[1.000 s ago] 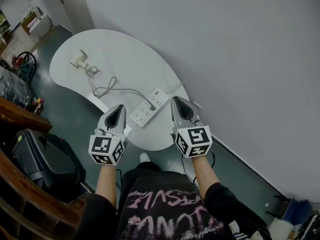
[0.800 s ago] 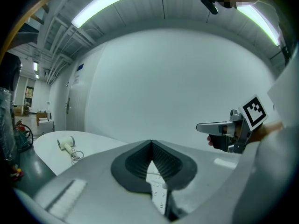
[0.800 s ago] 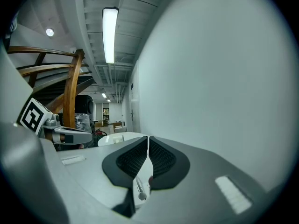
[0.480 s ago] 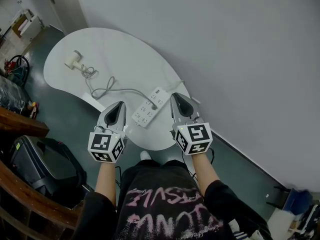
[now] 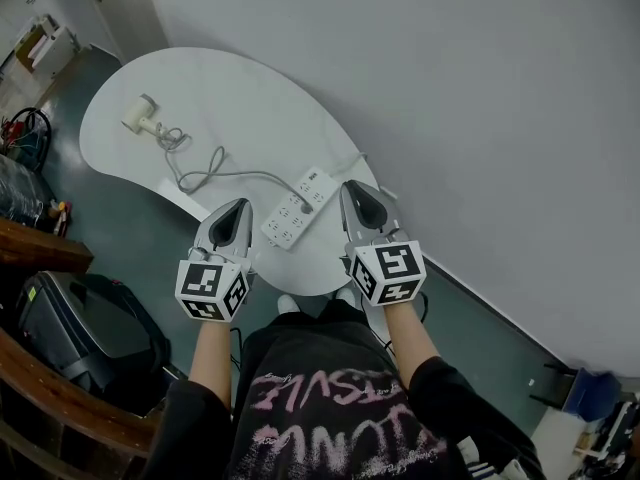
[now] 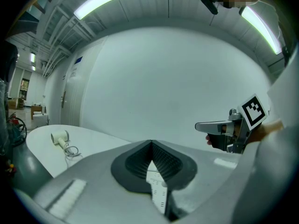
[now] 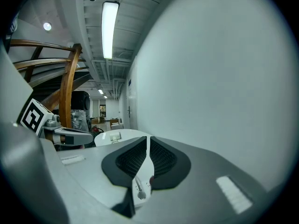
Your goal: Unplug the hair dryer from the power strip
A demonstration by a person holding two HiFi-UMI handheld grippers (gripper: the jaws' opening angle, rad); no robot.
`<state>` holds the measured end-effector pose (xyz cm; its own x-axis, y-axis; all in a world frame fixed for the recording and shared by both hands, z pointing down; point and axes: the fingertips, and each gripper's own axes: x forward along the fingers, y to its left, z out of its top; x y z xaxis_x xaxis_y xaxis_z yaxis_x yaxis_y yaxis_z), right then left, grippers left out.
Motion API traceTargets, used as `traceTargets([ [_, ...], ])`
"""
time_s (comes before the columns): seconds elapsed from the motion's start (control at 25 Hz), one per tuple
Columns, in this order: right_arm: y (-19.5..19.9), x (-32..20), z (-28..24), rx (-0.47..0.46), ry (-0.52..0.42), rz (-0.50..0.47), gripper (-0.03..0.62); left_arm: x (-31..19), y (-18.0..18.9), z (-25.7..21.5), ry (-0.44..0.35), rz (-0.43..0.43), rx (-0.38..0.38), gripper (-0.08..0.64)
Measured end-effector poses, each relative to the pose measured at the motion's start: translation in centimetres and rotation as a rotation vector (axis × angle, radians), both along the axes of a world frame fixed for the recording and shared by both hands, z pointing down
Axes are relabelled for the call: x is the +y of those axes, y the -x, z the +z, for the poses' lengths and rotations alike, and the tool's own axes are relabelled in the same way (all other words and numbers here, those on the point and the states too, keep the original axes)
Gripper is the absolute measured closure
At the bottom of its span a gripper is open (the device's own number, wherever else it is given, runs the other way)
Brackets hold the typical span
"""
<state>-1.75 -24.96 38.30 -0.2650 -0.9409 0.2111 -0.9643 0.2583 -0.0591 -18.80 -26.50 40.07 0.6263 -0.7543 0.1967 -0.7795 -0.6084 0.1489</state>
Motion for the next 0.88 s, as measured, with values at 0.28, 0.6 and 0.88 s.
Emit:
traceTargets([
  [0.28, -0.4, -0.3, 0.1, 0.001, 0.004, -0.007, 0.560, -0.4, -0.5, -0.2, -0.002, -0.001, -0.003, 0.559],
  [0.6, -1.1, -0.8, 0.5, 0.004, 0.010, -0.053, 0.555, -0.3, -1.6, -0.2, 0.001, -0.022, -0.016, 0.560],
  [0.88, -2.8, -2.0, 0.6, -0.014, 0.011, -0.081, 0.555, -0.9, -3.5, -0.2, -0.001, -0.038, -0.034, 0.560],
])
